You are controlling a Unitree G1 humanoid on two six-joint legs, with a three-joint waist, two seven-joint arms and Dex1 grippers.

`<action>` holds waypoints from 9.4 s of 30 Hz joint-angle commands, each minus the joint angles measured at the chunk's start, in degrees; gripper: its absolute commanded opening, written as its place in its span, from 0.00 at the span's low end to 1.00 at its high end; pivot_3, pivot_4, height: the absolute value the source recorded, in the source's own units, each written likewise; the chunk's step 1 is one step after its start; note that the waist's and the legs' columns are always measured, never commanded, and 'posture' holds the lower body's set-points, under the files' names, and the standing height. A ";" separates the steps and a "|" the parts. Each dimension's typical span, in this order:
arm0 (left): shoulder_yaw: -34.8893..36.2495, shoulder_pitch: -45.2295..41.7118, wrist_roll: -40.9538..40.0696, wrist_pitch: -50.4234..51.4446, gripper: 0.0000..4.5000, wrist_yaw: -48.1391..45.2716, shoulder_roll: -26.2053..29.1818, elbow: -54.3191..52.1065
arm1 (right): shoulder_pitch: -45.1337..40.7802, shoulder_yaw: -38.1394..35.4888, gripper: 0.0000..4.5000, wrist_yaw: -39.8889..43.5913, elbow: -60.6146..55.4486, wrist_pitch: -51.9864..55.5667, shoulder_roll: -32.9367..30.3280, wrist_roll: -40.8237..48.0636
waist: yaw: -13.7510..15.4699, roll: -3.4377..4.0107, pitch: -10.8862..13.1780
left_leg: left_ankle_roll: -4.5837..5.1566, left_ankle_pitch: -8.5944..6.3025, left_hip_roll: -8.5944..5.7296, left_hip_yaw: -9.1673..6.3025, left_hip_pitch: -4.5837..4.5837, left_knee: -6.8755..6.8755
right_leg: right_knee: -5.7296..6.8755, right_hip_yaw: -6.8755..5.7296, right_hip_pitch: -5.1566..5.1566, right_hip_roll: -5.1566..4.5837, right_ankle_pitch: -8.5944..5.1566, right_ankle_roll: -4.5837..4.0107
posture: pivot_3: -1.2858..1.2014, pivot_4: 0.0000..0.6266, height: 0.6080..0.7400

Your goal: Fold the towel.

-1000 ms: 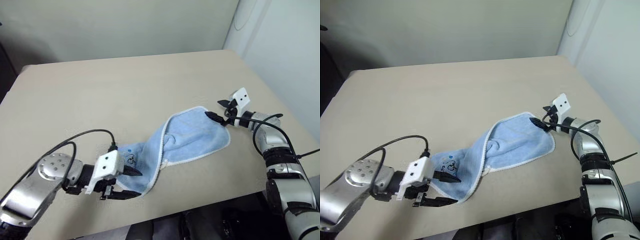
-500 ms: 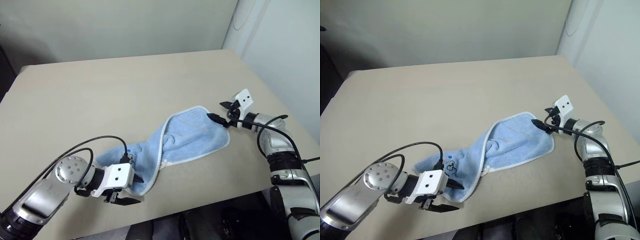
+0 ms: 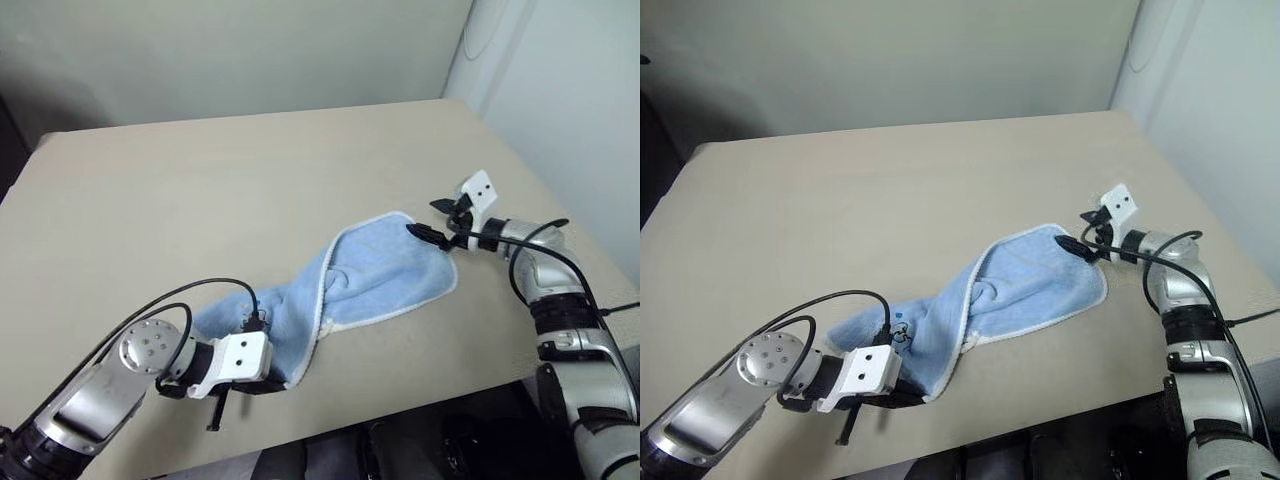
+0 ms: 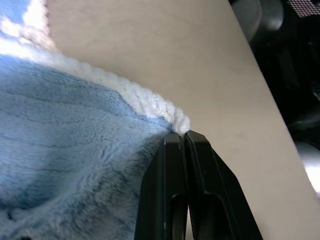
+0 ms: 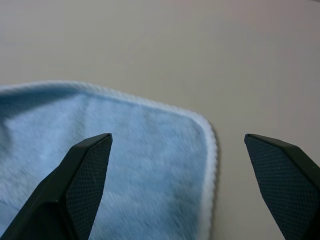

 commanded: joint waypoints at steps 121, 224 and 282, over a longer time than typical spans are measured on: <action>32.25 -16.74 -26.55 15.65 0.00 30.41 -15.05 33.91 | 0.32 -3.06 0.01 2.50 10.70 -1.16 -6.89 -0.12 | 0.76 0.03 0.07 | -0.10 0.58 -0.23 0.03 0.74 -0.43 | -0.26 0.21 0.61 -0.05 0.07 0.22 | 0.52 0.24 1.00; 42.64 2.67 -30.53 23.38 0.73 19.18 -14.29 30.28 | 10.15 -16.12 1.00 8.36 8.20 28.11 -15.19 14.02 | 0.23 -0.01 0.02 | -0.04 0.64 -0.19 0.02 0.25 -0.23 | -0.01 0.16 0.22 -0.04 0.10 0.18 | 0.52 0.24 1.00; 32.50 2.95 -34.74 21.27 0.73 22.51 -19.64 10.77 | 8.91 -19.42 0.01 -17.00 -17.51 43.41 -3.69 25.32 | -0.17 -0.83 -0.48 | 0.05 0.45 -0.21 0.08 0.66 -0.53 | -0.10 0.35 0.42 0.05 -0.11 0.18 | 0.52 0.24 1.00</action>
